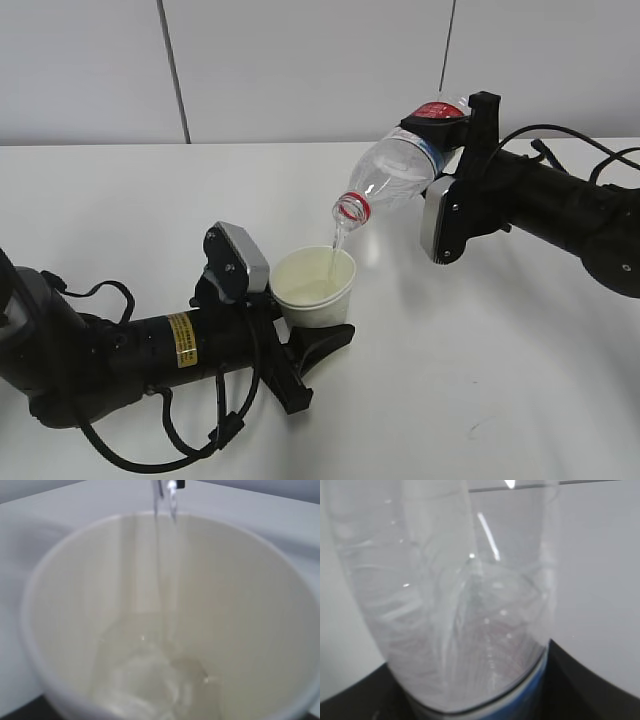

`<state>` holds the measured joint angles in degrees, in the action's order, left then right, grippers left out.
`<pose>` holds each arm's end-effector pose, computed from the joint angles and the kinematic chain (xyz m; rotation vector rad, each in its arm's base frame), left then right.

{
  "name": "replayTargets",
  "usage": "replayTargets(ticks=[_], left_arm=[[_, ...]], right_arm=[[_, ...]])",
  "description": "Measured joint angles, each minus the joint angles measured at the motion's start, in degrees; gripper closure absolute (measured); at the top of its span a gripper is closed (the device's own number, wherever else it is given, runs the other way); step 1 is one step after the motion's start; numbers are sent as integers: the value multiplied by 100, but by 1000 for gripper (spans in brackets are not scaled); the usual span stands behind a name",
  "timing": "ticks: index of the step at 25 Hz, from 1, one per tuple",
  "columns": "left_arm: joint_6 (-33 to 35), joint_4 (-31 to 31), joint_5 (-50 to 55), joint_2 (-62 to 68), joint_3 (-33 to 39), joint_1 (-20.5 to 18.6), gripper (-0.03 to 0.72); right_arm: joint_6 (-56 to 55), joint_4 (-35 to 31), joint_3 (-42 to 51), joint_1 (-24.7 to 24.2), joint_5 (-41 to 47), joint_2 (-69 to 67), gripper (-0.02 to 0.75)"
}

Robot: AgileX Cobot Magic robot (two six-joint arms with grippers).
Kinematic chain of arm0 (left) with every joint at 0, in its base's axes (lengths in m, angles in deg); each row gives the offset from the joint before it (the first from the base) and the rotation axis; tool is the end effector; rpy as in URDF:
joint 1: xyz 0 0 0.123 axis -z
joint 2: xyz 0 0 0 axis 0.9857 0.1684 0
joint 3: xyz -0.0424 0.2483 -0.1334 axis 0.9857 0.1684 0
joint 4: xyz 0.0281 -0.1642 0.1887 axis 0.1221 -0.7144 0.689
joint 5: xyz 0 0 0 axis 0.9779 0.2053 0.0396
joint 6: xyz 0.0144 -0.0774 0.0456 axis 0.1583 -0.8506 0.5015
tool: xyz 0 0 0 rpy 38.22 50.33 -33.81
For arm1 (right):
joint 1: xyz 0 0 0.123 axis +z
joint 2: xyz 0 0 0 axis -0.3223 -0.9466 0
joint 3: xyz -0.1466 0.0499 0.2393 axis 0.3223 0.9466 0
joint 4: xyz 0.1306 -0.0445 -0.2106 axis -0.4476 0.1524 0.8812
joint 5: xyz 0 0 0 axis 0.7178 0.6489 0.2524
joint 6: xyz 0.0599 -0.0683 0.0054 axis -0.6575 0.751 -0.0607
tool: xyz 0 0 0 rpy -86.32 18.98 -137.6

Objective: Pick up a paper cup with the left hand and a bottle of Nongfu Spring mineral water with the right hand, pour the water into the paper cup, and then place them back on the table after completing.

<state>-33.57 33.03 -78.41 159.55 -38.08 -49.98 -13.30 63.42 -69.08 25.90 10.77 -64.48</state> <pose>0.2660 -0.2118 0.0716 0.9883 1.6360 -0.7929 0.3773 0.0874 0.1628 -1.4578 0.8096 -0.7405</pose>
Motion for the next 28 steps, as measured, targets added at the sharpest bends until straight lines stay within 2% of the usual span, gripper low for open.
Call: replayTargets(ticks=[12, 22, 28], left_arm=[[0, 0, 16, 0, 0, 0, 306], [0, 6, 28, 0, 0, 0, 307], [0, 6, 28, 0, 0, 0, 307]], right_arm=[[0, -41, 0, 20, -10, 0, 316], [-89, -267, 0, 230, -10, 0, 316], [-573, -287, 0, 230, -10, 0, 316]])
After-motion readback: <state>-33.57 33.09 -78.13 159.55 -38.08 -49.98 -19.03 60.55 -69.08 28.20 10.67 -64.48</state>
